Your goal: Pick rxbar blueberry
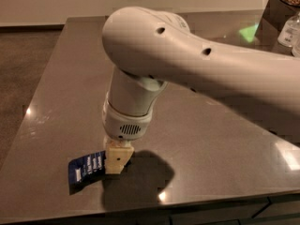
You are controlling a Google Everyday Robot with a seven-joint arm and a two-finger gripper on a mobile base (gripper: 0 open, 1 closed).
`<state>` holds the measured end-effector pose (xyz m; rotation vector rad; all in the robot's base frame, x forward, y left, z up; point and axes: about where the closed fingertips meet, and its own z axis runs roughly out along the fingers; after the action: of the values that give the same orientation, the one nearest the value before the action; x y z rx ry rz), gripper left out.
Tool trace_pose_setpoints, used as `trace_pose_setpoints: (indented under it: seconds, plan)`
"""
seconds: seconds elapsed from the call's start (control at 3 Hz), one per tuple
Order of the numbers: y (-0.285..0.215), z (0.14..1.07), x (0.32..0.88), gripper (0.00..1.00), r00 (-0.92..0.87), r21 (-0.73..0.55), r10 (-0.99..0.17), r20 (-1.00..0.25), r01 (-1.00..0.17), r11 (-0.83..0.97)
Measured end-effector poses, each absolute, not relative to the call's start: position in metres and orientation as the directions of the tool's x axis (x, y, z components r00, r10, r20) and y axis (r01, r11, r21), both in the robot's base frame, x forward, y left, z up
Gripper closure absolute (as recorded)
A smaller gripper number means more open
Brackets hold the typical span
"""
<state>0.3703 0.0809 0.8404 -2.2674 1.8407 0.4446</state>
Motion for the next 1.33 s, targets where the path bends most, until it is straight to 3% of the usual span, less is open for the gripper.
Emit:
trace_pose_setpoints:
  seconds: [0.67,1.33]
  plan:
    - [0.034,0.891,0.400,1.00,0.096,0.024,-0.906,-0.413,-0.993,-0.117]
    - [0.008,0.960,0.404,1.00,0.129,-0.065,-0.869,-0.477,-0.992,-0.112]
